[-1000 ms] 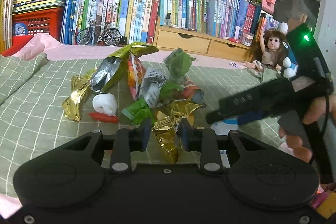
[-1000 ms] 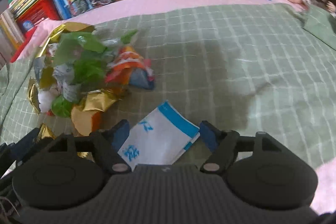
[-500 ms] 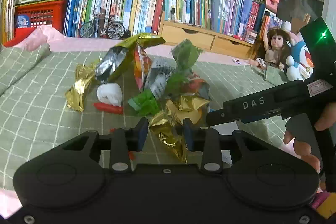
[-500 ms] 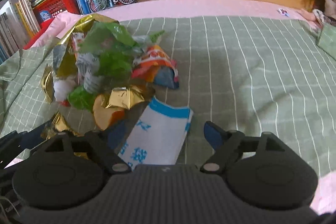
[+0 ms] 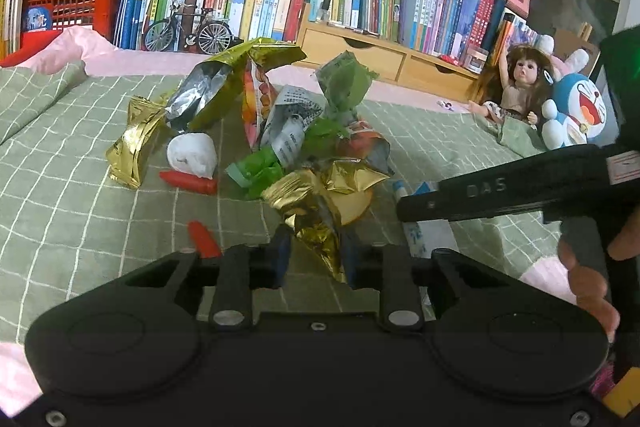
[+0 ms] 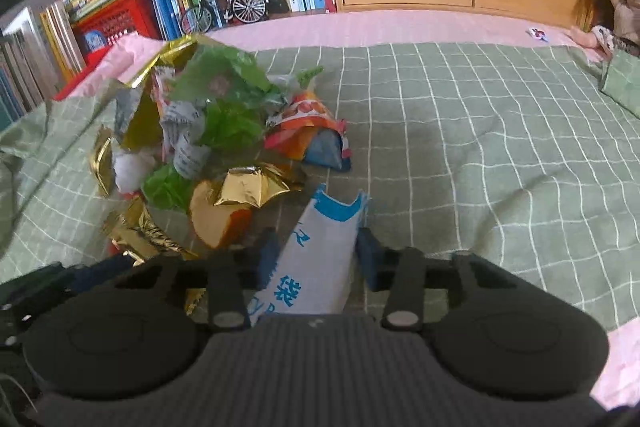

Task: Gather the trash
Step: 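Lift the gold foil wrapper and white Bag paper off the pile with both tools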

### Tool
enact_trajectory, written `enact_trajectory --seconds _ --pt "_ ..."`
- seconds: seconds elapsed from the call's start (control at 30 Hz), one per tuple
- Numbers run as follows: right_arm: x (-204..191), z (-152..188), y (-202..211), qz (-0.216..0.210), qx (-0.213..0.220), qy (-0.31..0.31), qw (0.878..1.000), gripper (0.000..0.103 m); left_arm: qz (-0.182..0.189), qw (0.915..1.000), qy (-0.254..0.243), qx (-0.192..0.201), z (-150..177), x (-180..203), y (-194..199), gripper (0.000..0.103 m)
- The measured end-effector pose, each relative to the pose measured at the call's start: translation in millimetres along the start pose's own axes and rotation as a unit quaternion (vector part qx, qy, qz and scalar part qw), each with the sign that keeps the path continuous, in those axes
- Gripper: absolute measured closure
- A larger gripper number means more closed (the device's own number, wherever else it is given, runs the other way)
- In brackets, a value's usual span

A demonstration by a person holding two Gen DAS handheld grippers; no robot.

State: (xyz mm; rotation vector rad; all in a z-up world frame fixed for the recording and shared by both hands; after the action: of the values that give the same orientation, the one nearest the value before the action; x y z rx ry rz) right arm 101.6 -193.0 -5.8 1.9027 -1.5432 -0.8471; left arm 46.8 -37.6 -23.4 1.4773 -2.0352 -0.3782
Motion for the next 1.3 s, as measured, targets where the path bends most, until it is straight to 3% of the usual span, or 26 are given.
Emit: enact_trajectory --seconds 0.37,0.4,0.43,0.47,0.57,0.6,0.63,0.67,0.73,0.77,0.87,1.13,1.17,1.23,1.3 --pt "11 -7 16 -0.031 0.020 0.012 0.999 0.069 -0.005 0.9999 -0.002 0.012 -5 3 8 0.086" --pt "12 -8 17 -0.036 0.020 0.007 0.999 0.072 -0.005 0.9999 -0.002 0.013 -5 3 9 0.086" --pt "14 -8 18 -0.038 0.020 0.002 0.999 0.084 -0.004 0.9999 -0.002 0.013 -5 3 11 0.086" --pt "15 -8 20 -0.043 0.017 -0.002 0.999 0.090 -0.003 0.9999 -0.002 0.013 -5 4 12 0.086" --pt "17 -6 21 -0.046 0.015 -0.005 0.999 0.091 -0.004 0.9999 -0.008 0.013 -4 6 15 0.086" --pt "17 -4 21 -0.044 0.016 -0.004 0.999 0.090 -0.007 0.9998 -0.009 0.013 -3 7 15 0.086" --pt "18 -3 22 -0.040 0.017 -0.006 0.999 0.078 -0.008 0.9998 -0.010 0.013 -2 7 16 0.086" --pt "19 -2 22 -0.031 0.019 -0.012 0.999 0.064 -0.009 0.9998 -0.009 0.013 -2 6 17 0.086" --pt "17 2 19 -0.036 0.011 -0.020 0.999 0.018 -0.010 0.9998 -0.006 0.015 -3 5 19 0.086" --pt "14 7 17 -0.040 0.004 -0.019 0.999 0.014 -0.011 0.9998 -0.005 0.016 -4 4 20 0.086" --pt "-1 21 12 -0.033 -0.003 0.009 0.999 0.014 -0.019 0.9996 -0.003 0.020 -6 -1 23 0.086" --pt "-36 53 8 0.019 0.059 0.085 0.994 0.014 -0.032 0.9993 0.007 0.020 -9 -17 27 0.086" --pt "-38 55 8 0.022 0.064 0.093 0.993 0.017 -0.032 0.9993 0.008 0.020 -9 -17 27 0.086" --pt "-42 57 10 0.023 0.077 0.103 0.991 0.036 -0.031 0.9993 0.009 0.019 -7 -17 27 0.086" --pt "-43 58 14 0.023 0.085 0.104 0.991 0.041 -0.029 0.9994 0.008 0.018 -6 -16 28 0.086"
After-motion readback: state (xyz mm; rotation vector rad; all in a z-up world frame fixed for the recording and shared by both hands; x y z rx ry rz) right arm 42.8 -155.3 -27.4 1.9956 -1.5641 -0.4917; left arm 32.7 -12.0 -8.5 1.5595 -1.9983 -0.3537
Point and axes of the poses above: each gripper's, at about its wrist camera, not at the fingertips, and y roughly against the way its jaws point, x to its right, z to its underside, the point moved 6 cm from there along -y, roughly the way its jaws point, and after that the axes turned 4 degrees about y, right-handed, at the moved point
